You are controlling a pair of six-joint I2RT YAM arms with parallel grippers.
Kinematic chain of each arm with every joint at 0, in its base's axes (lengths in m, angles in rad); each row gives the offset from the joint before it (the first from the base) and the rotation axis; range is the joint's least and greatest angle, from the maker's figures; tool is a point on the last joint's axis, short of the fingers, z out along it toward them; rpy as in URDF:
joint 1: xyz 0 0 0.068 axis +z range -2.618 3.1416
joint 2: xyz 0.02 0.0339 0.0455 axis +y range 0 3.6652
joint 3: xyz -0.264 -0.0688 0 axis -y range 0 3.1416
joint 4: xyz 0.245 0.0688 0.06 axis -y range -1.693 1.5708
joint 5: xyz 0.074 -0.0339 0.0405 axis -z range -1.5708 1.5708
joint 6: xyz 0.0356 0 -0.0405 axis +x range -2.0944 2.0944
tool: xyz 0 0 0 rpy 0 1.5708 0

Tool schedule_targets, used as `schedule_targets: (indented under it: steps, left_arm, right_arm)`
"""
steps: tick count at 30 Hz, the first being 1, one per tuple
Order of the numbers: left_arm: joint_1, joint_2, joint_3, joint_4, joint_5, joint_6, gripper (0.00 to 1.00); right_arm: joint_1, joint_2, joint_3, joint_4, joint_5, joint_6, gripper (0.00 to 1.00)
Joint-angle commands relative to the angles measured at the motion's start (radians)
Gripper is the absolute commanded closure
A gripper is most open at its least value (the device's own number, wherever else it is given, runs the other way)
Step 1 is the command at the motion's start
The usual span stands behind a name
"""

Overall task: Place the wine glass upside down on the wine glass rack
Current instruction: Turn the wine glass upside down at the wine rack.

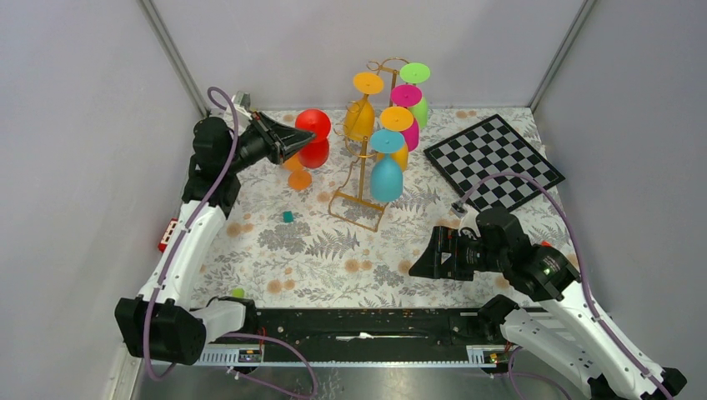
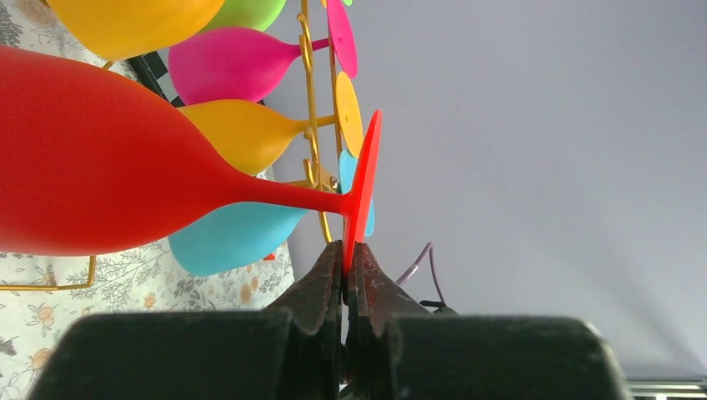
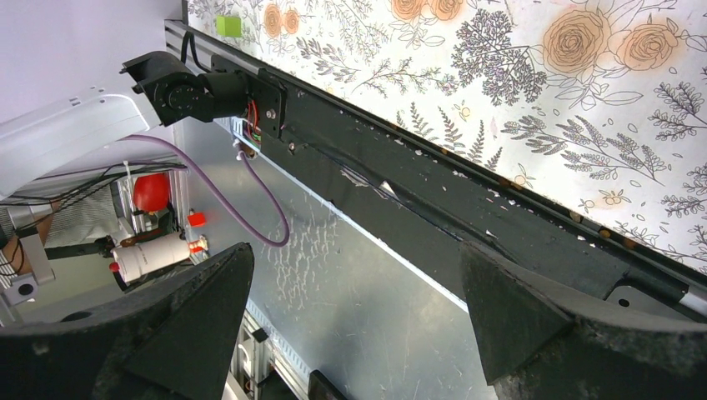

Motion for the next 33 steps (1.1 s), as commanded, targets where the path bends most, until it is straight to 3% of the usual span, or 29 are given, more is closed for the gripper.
schedule_targets:
  steps: [1, 33]
  left_arm:
    - [0.006, 0.003, 0.060, 0.122, -0.037, -0.049, 1.00]
    - [-0.018, 0.211, 0.219, 0.121, -0.046, -0.082, 1.00]
  right_arm:
    - [0.003, -0.009, 0.018, 0.003, 0.015, -0.006, 0.00]
    - [0.003, -0.016, -0.026, 0.058, -0.017, 0.023, 0.00]
